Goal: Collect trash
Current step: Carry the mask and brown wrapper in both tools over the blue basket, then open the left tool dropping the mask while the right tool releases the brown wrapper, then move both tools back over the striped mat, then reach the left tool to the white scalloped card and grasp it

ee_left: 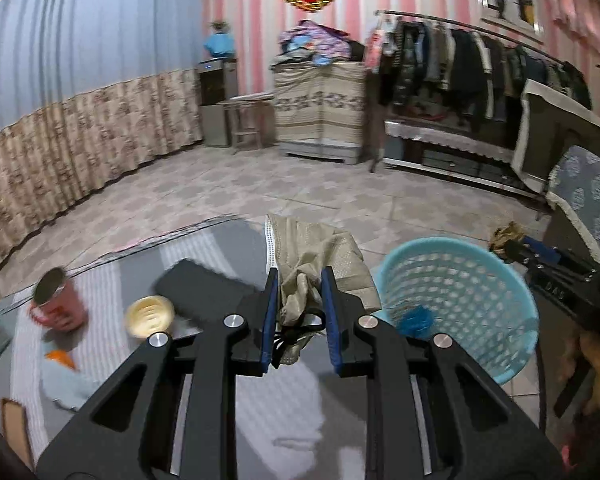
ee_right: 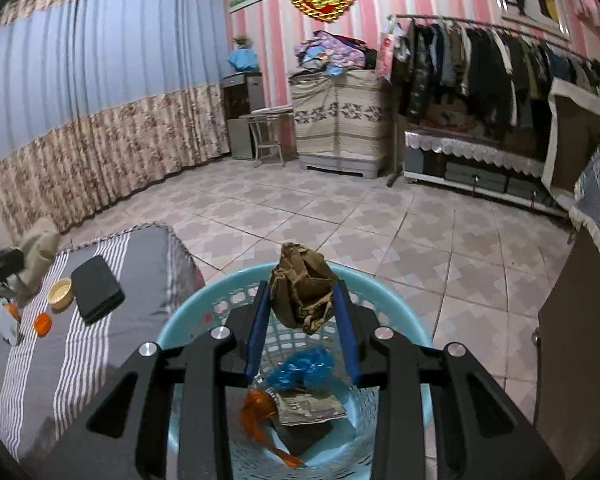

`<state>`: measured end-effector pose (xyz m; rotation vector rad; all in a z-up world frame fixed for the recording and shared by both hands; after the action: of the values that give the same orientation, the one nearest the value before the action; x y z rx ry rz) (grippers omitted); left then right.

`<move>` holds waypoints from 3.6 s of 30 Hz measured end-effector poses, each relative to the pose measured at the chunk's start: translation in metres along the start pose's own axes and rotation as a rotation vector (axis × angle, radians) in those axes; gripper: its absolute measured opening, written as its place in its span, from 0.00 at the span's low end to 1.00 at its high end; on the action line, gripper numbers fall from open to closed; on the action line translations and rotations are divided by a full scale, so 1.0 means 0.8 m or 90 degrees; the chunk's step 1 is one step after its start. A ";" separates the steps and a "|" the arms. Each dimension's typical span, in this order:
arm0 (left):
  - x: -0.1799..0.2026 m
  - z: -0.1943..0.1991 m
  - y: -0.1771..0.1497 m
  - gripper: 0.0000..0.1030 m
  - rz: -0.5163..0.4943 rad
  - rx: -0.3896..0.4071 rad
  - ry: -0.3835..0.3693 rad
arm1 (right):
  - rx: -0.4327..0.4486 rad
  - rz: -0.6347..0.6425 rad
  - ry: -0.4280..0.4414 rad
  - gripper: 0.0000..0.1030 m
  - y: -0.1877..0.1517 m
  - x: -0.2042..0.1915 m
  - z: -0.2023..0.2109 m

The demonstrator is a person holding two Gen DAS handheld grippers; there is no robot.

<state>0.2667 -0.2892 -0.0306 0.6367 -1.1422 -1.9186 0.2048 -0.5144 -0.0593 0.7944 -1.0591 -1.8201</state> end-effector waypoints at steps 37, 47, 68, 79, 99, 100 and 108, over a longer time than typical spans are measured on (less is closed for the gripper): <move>0.081 -0.077 0.006 0.90 -0.011 0.024 -0.002 | -0.053 -0.047 -0.043 0.32 -0.029 0.038 -0.035; 0.020 -0.036 0.017 0.95 0.002 0.049 0.056 | -0.054 -0.023 -0.038 0.82 -0.030 0.010 -0.039; -0.103 0.045 -0.021 0.95 0.050 0.045 0.138 | -0.001 0.040 -0.037 0.95 -0.008 -0.062 -0.008; -0.200 0.093 -0.052 0.95 0.098 0.040 0.207 | -0.005 0.064 0.041 0.95 -0.014 -0.150 0.002; -0.346 0.166 -0.127 0.95 0.174 0.017 0.314 | -0.021 0.066 0.090 0.95 -0.037 -0.243 0.013; -0.352 0.167 -0.132 0.95 0.178 0.014 0.317 | -0.022 0.063 0.092 0.95 -0.039 -0.249 0.013; -0.369 0.171 -0.145 0.95 0.179 0.007 0.326 | -0.039 0.061 0.137 0.95 -0.053 -0.293 0.014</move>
<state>0.2854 0.0543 -0.0631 0.8624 -0.8591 -1.4012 0.2800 -0.2884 -0.0689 0.8663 -0.8828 -1.6390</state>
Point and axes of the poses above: each gripper's, at about its wrist camera, not at the fingertips, and z roughly against the way its jaws point, x to its right, y to its top, the point moved 9 cm from there along -z, roughly the way its jaws point, and after that the axes turned 4 degrees about x, right-handed, at the moved point
